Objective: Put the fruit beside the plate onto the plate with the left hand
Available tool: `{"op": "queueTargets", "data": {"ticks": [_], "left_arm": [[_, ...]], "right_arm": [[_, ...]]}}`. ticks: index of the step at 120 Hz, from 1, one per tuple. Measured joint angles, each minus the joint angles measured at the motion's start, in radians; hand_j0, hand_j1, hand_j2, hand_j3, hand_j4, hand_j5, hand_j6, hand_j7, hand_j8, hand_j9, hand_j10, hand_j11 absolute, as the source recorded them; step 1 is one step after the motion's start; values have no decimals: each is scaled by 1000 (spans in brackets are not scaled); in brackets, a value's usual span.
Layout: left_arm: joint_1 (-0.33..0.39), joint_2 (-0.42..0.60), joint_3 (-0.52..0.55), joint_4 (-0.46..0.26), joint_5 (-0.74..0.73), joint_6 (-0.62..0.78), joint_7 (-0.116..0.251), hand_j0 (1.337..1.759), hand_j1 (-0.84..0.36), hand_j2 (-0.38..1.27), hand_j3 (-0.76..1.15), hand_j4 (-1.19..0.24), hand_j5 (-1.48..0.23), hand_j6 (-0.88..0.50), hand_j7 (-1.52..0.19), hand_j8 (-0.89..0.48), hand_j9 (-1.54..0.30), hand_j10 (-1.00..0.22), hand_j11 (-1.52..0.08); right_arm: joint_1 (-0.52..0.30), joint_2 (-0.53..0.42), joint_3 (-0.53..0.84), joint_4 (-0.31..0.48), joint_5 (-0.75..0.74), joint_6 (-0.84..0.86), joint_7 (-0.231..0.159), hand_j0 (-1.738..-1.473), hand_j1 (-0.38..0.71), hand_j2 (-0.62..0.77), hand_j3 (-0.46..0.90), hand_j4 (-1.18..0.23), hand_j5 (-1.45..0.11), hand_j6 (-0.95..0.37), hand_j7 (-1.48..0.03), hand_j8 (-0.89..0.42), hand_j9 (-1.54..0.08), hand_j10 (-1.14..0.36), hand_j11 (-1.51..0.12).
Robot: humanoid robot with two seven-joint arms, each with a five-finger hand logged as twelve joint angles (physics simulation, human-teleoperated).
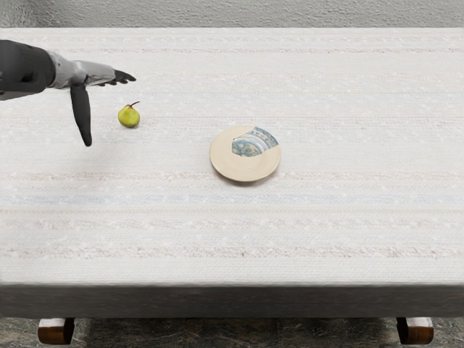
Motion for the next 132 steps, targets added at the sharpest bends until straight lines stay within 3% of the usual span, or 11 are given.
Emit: {"op": "queueTargets", "data": {"ticks": [17, 32, 42, 70, 79, 94, 132], "left_arm": [[0, -98, 29, 45, 120, 161, 19, 1658, 349, 1, 0, -3, -1, -4, 0, -4, 0, -3, 0], [-42, -281, 97, 233, 168, 208, 21, 1658, 349, 1, 0, -3, 0, -4, 0, -4, 0, -2, 0], [-33, -298, 139, 323, 174, 221, 21, 1658, 349, 0, 0, -3, 0, -3, 0, -3, 0, -2, 0], [-4, -334, 196, 370, 178, 220, 18, 1658, 349, 1, 0, -3, 0, -4, 0, -3, 0, -2, 0], [-4, -446, 225, 458, 177, 218, -10, 1658, 349, 1, 0, -2, 0, -3, 0, -3, 0, -2, 0], [24, -513, 273, 595, 176, 243, -55, 1658, 349, 0, 0, -2, 0, -2, 0, -2, 0, -1, 0], [45, -514, 322, 663, 117, 211, -81, 1658, 329, 4, 0, -18, -22, -19, -22, -18, -22, -18, -22]], "right_arm": [[0, 0, 0, 0, 1, 0, 0, -1658, -310, -7, 0, -33, -43, -33, -43, -33, -43, -33, -43], [1, 0, 0, 0, 1, 0, 0, -1658, -310, -7, 0, -33, -43, -33, -43, -33, -43, -33, -43], [1, 0, 1, 0, 0, 0, 0, -1658, -310, -7, 0, -33, -43, -33, -43, -33, -43, -33, -43], [1, 0, 2, 0, 0, 0, 0, -1658, -310, -7, 0, -33, -43, -33, -43, -33, -43, -33, -43], [1, 0, 2, 0, 0, 0, 0, -1658, -310, -7, 0, -33, -43, -33, -43, -33, -43, -33, -43], [1, 0, 1, 0, 0, 0, 0, -1658, -310, -7, 0, -33, -43, -33, -43, -33, -43, -33, -43], [1, 0, 1, 0, 0, 0, 0, -1658, -310, -7, 0, -33, -43, -33, -43, -33, -43, -33, -43]]}}
